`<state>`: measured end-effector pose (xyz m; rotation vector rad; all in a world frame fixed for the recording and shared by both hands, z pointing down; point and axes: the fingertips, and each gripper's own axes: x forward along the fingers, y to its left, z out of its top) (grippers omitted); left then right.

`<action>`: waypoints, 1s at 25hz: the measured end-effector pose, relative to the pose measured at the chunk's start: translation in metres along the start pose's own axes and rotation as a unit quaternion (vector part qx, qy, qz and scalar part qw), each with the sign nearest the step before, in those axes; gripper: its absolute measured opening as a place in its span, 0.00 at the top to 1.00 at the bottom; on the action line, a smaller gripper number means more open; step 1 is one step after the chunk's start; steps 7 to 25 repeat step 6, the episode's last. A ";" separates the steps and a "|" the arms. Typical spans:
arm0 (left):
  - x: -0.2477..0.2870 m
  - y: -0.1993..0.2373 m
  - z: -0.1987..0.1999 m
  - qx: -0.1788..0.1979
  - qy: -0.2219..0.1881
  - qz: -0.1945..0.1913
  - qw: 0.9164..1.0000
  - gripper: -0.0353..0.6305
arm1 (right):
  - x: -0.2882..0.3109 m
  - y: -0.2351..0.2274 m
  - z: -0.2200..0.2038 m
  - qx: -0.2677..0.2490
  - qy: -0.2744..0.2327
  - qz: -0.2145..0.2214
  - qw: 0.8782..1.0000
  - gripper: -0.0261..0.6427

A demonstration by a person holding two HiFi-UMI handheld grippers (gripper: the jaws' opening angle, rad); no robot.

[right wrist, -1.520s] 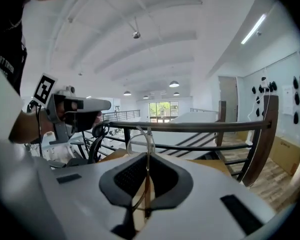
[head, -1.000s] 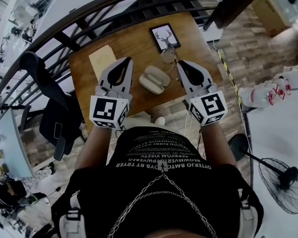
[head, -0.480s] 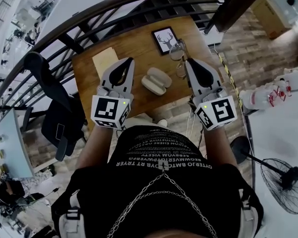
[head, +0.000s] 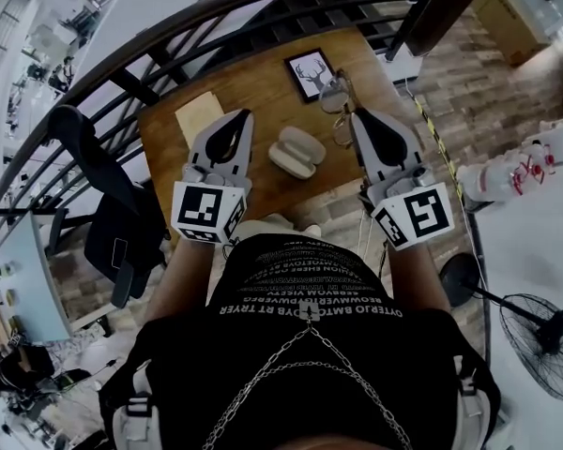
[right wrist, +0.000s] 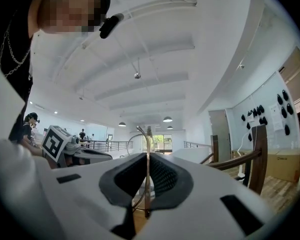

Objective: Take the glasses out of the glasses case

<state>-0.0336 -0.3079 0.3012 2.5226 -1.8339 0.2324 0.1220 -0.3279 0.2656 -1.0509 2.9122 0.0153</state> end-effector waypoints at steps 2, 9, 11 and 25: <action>0.003 0.001 0.000 0.000 0.000 -0.002 1.000 0.91 | 0.001 -0.002 -0.001 0.001 0.002 -0.002 1.000 0.92; 0.008 0.008 -0.004 -0.003 0.003 -0.004 1.000 0.91 | 0.009 -0.005 -0.007 0.002 0.007 -0.003 1.000 0.92; 0.008 0.008 -0.004 -0.003 0.003 -0.004 1.000 0.91 | 0.009 -0.005 -0.007 0.002 0.007 -0.003 1.000 0.92; 0.008 0.008 -0.004 -0.003 0.003 -0.004 1.000 0.91 | 0.009 -0.005 -0.007 0.002 0.007 -0.003 1.000 0.92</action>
